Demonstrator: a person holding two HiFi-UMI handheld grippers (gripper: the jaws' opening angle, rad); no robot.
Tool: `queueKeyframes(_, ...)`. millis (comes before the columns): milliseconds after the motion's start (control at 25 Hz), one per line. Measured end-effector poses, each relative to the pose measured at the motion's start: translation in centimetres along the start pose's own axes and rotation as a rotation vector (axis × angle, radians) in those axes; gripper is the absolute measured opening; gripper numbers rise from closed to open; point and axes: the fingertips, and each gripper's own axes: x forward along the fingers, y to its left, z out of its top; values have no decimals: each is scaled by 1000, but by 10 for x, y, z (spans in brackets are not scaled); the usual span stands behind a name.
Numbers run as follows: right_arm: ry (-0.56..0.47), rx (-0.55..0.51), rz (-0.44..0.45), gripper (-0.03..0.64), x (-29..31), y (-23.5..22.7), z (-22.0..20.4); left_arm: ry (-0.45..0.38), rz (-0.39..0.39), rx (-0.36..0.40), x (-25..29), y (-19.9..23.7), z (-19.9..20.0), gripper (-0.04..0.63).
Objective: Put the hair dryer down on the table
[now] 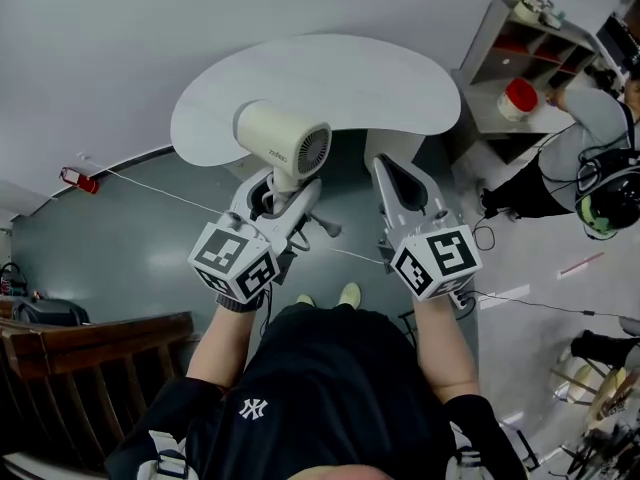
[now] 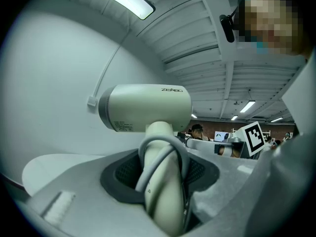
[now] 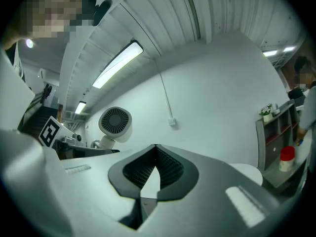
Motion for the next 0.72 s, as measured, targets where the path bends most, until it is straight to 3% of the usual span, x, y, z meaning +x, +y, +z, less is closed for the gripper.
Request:
queueKeyframes(360,0,19,8,18,13,-31,-3,11,12,-11,34,9,-3,212)
queueKeyframes(720,21,19,-36,19,56,-70,-6,40,-33,-22,85,42,-6,212)
